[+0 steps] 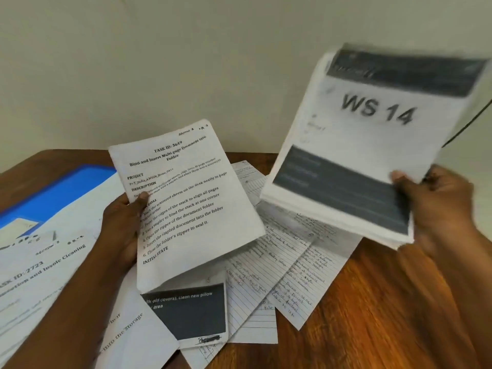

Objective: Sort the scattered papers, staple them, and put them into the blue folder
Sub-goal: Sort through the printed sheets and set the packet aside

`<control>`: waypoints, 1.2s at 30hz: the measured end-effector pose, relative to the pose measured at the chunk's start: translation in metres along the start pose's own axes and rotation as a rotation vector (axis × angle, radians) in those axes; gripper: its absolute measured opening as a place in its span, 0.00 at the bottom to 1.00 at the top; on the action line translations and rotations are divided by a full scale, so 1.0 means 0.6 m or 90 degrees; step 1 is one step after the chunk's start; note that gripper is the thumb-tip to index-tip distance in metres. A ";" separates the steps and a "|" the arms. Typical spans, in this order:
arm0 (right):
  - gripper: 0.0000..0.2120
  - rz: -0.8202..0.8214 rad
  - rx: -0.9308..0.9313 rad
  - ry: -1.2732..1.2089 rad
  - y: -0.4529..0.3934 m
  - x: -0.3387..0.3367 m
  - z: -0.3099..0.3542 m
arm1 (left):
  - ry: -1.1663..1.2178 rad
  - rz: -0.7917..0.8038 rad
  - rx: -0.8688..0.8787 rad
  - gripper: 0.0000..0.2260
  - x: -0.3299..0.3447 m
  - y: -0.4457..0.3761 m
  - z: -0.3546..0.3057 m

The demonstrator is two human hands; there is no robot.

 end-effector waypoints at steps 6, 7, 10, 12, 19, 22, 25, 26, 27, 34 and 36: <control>0.10 0.373 0.177 0.391 0.041 0.083 -0.102 | -0.049 0.005 0.033 0.08 -0.043 -0.018 -0.040; 0.11 0.385 0.187 0.422 0.044 0.086 -0.105 | -0.075 0.016 0.035 0.07 -0.051 -0.023 -0.043; 0.20 0.379 0.157 0.555 0.049 0.088 -0.107 | -0.145 0.037 0.029 0.07 -0.071 -0.036 -0.045; 0.29 0.333 0.138 0.582 0.046 0.085 -0.113 | -0.175 0.030 0.039 0.07 -0.088 -0.043 -0.049; 0.48 0.531 -0.160 0.579 0.145 0.179 -0.093 | -0.045 -0.042 0.043 0.13 -0.152 -0.068 -0.068; 0.48 0.707 -0.229 0.636 0.188 0.203 -0.107 | -0.014 -0.048 0.055 0.14 -0.151 -0.059 -0.068; 0.47 0.755 -0.252 0.683 0.211 0.209 -0.120 | -0.044 -0.080 0.065 0.13 -0.168 -0.057 -0.074; 0.47 0.753 -0.258 0.701 0.213 0.206 -0.121 | -0.062 -0.084 0.066 0.12 -0.174 -0.060 -0.075; 0.47 0.752 -0.260 0.717 0.214 0.203 -0.120 | -0.080 -0.085 0.063 0.10 -0.178 -0.062 -0.076; 0.45 0.732 -0.248 0.777 0.249 0.202 -0.077 | -0.190 -0.049 0.003 0.05 -0.206 -0.068 -0.079; 0.44 0.732 -0.286 0.763 0.271 0.222 -0.063 | -0.199 -0.050 -0.009 0.05 -0.214 -0.068 -0.078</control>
Point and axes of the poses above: each hand's wrist, its own y-axis away from the middle knuckle, its own x-axis out of the palm, z = x × y, the point moved 5 cm from there along -y, towards the middle knuckle
